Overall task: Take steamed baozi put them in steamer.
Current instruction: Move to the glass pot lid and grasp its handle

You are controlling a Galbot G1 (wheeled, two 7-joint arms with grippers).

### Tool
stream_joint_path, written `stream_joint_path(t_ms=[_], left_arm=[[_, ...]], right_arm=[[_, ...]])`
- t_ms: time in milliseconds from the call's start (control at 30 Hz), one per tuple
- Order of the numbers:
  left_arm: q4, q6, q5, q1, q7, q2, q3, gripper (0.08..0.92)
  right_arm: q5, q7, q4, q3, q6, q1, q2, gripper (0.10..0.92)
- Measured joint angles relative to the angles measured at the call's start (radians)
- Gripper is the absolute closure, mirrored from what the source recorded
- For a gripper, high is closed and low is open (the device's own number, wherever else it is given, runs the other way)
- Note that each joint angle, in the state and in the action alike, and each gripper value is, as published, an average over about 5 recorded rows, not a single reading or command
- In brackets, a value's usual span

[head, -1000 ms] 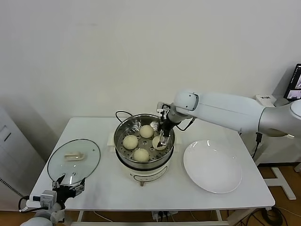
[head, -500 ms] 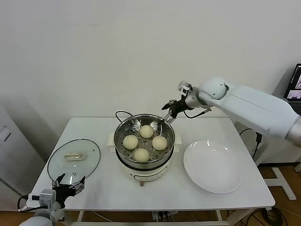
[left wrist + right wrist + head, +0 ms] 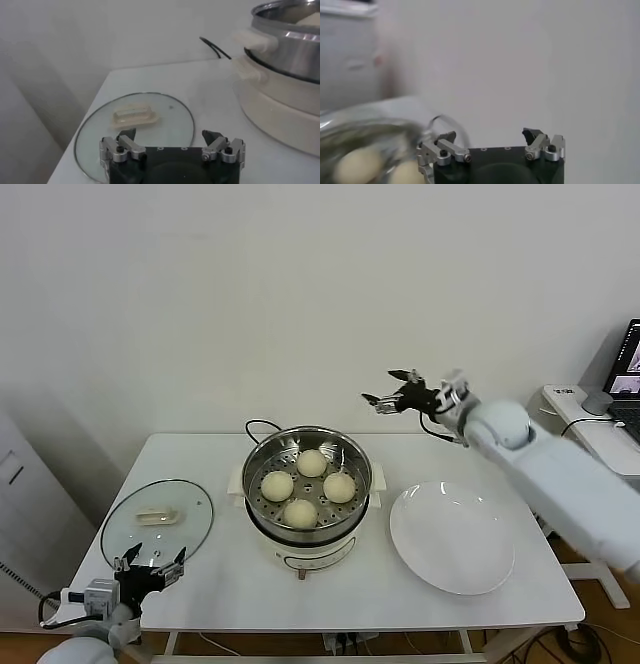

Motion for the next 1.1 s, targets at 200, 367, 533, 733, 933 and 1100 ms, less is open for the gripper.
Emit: stream_joint_path(t_ms=[200, 367, 533, 733, 933, 1100], left_arm=[[-0.013, -0.016, 0.033, 0.001, 0.002, -0.004, 0.002, 0.177], [-0.009, -0.034, 0.122, -0.003, 0.002, -0.001, 0.004, 0.177], [0.013, -0.079, 0.295, -0.002, 0.010, 0.010, -0.001, 0.177], [0.065, -0.172, 0.602, 0.004, 0.020, 0.009, -0.013, 0.177], [0.147, -0.282, 0.929, 0.000, 0.012, -0.013, -0.019, 0.177], [0.230, -0.375, 1.188, -0.019, -0.022, -0.042, -0.031, 0.177]], right_arm=[[-0.106, 0.114, 0.068, 0.259, 0.067, -0.272, 0.049, 0.203], [-0.185, 0.157, 0.109, 0.449, 0.111, -0.474, 0.113, 0.203], [-0.246, 0.168, 0.137, 0.603, 0.148, -0.638, 0.185, 0.203], [-0.296, 0.155, 0.155, 0.732, 0.182, -0.783, 0.273, 0.203], [-0.331, 0.123, 0.159, 0.819, 0.215, -0.885, 0.352, 0.203], [-0.350, 0.096, 0.157, 0.861, 0.237, -0.941, 0.408, 0.203]])
